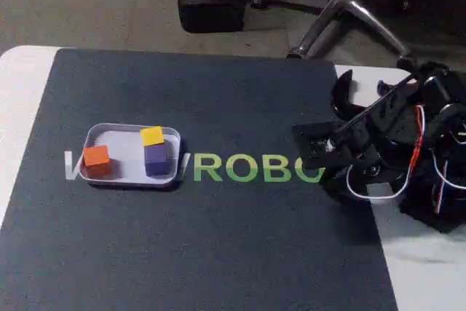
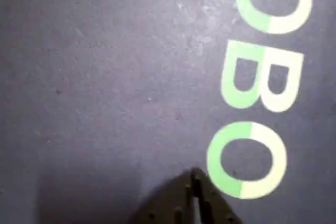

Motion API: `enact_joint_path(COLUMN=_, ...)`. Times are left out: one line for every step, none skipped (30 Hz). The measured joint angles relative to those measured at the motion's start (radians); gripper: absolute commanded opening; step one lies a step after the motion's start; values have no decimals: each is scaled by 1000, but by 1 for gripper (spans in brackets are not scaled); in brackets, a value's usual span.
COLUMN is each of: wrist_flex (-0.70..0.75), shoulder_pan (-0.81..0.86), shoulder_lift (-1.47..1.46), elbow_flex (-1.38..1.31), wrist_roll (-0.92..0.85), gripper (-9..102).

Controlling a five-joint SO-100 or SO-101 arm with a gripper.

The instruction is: Move blocks one by one until all three blocks are in the tray.

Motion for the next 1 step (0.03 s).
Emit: enact_joint_path(wrist_flex=0, shoulder_pan=0, shoulder_lift=0, elbow_flex=0, wrist_roll=0, gripper=-8)
